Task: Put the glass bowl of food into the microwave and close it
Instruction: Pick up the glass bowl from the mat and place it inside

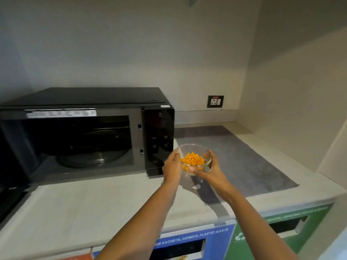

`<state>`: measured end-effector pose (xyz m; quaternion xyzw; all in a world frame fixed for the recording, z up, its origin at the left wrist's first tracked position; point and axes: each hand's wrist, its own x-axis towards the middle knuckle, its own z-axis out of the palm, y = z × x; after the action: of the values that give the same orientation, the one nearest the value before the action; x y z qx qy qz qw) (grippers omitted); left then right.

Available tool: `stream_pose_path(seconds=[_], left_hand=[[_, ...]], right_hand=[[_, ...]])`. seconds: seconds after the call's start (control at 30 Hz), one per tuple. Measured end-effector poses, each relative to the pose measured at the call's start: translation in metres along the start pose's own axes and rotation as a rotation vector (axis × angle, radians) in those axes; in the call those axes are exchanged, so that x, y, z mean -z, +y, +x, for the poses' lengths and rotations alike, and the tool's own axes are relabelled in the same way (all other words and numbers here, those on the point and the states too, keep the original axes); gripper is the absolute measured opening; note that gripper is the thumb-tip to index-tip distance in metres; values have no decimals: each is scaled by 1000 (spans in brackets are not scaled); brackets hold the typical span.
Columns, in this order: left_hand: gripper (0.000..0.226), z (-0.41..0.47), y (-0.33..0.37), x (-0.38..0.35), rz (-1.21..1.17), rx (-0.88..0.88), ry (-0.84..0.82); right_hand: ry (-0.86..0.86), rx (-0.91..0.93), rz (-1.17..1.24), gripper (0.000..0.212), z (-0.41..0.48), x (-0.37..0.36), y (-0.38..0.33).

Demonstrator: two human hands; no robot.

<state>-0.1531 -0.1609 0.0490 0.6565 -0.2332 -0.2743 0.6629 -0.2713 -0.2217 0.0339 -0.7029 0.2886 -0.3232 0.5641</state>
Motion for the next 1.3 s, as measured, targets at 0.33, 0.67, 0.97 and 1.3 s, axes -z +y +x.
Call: stream_pose_path(seconds=[0.33, 0.67, 0.97, 1.3], left_hand=[[27, -8, 5, 115, -160, 30, 302], [34, 45, 13, 213, -35, -17, 406], [33, 119, 13, 274, -26, -4, 387], [27, 187, 9, 306, -42, 68, 306]], right_hand=[[-198, 28, 0, 106, 11, -112, -14], [-251, 45, 53, 109, 54, -219, -22], [-255, 27, 25, 104, 113, -283, -25], [-272, -11, -50, 75, 164, -312, -38]])
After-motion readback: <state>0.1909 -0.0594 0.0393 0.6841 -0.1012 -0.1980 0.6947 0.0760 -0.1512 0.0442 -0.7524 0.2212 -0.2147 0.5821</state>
